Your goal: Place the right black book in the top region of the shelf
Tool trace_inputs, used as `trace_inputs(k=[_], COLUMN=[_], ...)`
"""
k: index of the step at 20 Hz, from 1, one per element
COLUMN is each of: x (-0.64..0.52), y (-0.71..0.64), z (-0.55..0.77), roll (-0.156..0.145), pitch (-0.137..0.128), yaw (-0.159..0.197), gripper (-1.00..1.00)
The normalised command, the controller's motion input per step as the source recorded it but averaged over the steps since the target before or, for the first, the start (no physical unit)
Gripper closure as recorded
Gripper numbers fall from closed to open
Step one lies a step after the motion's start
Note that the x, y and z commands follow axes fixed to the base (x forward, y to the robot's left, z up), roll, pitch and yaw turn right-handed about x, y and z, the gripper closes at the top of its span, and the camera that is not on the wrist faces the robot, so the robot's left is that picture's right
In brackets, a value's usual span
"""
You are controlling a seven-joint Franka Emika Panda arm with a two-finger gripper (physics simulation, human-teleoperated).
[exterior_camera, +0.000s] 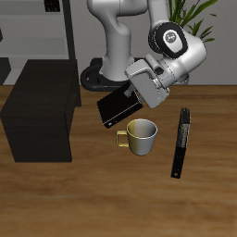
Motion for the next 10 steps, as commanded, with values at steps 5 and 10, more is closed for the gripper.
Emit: trace_inputs(k=[5,10], x=[0.01,0.04], y=[-0.24,-0.25], z=[0.02,0.15], roll=[-0.051,-0.031], pitch=[-0.013,0.005], yaw=[-0.013,-0.027], gripper=[1.00,1.00])
